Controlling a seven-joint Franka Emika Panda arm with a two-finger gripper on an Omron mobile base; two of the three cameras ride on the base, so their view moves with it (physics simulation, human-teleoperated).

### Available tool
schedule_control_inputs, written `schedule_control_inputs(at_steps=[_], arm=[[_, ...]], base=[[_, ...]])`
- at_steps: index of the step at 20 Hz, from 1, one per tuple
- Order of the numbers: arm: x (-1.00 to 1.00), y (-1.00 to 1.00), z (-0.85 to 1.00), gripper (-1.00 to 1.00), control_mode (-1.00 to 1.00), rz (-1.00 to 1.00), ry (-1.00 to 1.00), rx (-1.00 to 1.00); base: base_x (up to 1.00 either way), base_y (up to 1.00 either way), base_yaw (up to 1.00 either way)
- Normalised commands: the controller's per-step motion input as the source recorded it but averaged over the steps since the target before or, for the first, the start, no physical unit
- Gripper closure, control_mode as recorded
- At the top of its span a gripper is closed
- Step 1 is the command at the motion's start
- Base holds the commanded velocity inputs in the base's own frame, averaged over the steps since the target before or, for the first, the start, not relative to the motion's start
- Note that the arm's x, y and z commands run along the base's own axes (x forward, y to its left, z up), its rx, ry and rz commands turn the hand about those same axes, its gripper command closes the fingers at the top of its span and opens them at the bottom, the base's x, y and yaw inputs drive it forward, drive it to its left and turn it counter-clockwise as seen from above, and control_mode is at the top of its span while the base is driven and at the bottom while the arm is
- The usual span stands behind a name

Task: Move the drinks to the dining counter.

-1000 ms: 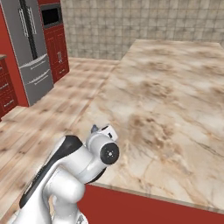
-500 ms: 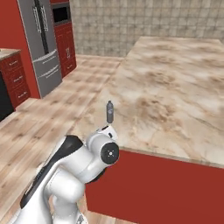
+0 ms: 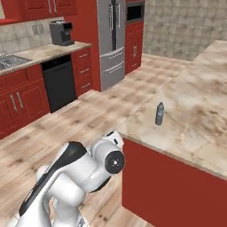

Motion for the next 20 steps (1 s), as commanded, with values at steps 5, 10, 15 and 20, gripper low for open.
schedule_control_inputs(at_steps=[5,10,15,20], arm=[[0.00,0.00,0.00,-1.00,1.00,0.00,0.00,0.00],[0.00,0.00,0.00,-1.00,1.00,0.00,0.00,0.00],[0.00,0.00,0.00,-1.00,1.00,0.00,0.00,0.00],[0.00,0.00,0.00,-1.00,1.00,0.00,0.00,0.00]], base=[[0.00,0.00,1.00],[0.00,0.00,1.00],[0.00,0.00,0.96],[0.00,0.00,0.85]])
